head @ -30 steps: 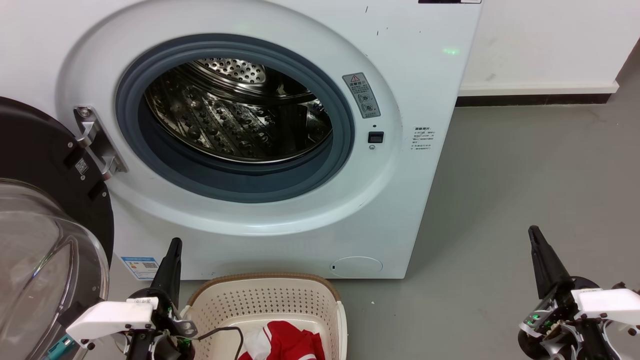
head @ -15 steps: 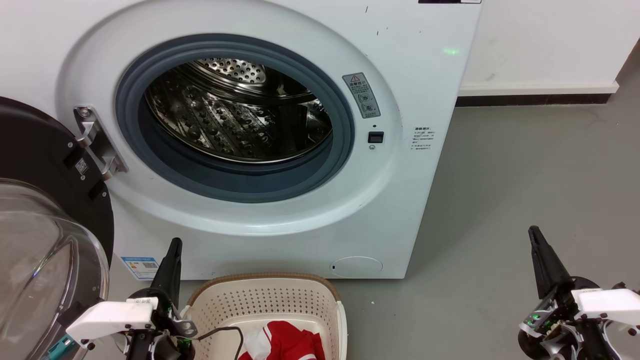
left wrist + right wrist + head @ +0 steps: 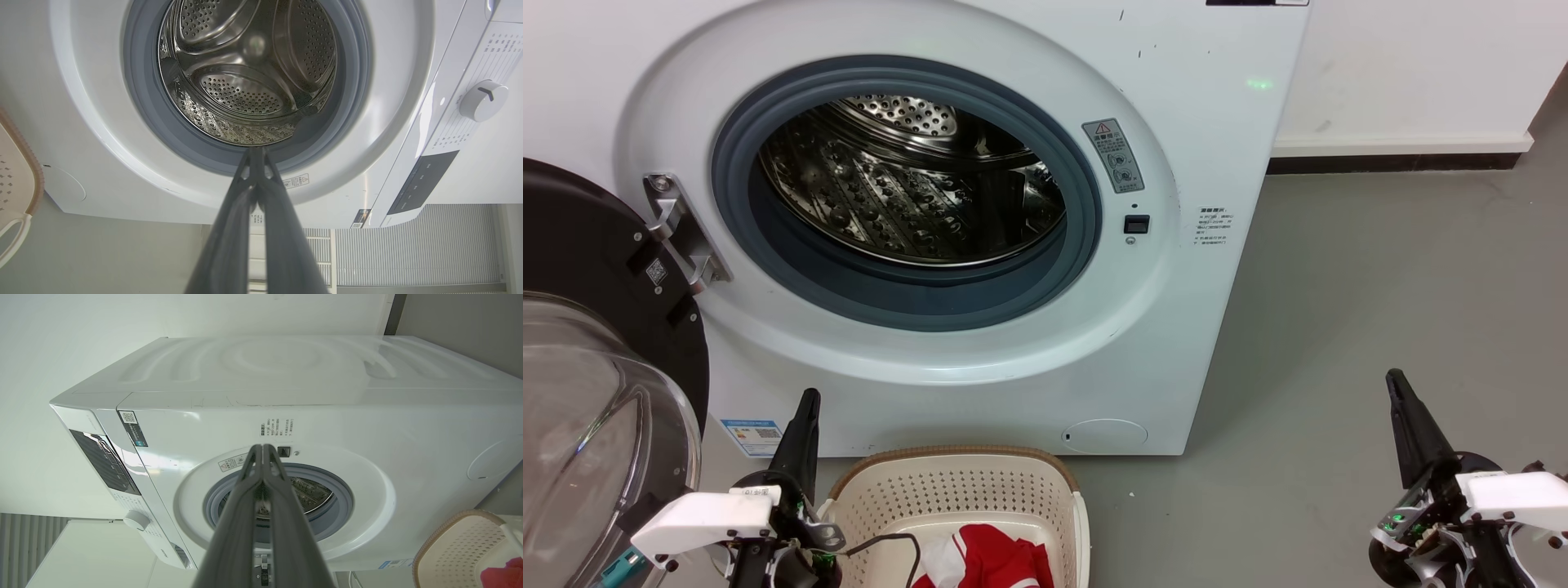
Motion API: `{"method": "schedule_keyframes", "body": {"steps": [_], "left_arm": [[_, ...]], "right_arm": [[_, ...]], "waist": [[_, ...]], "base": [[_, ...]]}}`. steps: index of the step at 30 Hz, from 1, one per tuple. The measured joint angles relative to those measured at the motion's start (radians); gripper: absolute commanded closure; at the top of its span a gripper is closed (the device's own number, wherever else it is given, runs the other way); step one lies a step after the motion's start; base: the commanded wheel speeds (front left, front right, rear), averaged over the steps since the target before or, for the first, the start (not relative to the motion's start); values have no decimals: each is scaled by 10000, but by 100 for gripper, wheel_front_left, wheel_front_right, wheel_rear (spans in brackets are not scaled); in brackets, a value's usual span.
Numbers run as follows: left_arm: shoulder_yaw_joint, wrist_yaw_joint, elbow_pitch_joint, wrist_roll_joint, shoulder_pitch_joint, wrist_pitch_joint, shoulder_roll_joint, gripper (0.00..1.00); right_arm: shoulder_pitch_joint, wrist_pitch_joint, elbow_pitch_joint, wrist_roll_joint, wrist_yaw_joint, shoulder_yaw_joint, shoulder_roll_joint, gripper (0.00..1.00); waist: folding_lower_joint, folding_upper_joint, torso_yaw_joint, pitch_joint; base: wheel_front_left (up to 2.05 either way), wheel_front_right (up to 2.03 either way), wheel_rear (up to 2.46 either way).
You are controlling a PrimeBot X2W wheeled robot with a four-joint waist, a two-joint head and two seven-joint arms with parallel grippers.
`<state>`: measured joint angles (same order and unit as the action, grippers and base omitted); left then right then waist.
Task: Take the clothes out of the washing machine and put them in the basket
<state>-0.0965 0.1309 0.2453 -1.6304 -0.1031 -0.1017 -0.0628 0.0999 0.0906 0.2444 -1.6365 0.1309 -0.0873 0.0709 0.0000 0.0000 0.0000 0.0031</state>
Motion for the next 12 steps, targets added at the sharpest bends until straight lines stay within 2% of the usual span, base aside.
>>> {"method": "schedule_keyframes", "body": {"steps": [12], "left_arm": [[-27, 0, 0, 27, -1, -12, 13, 100]], "right_arm": [[4, 63, 2, 12, 0, -35, -27, 100]], "waist": [[0, 0, 0, 0]], "base": [[0, 0, 0]]}}
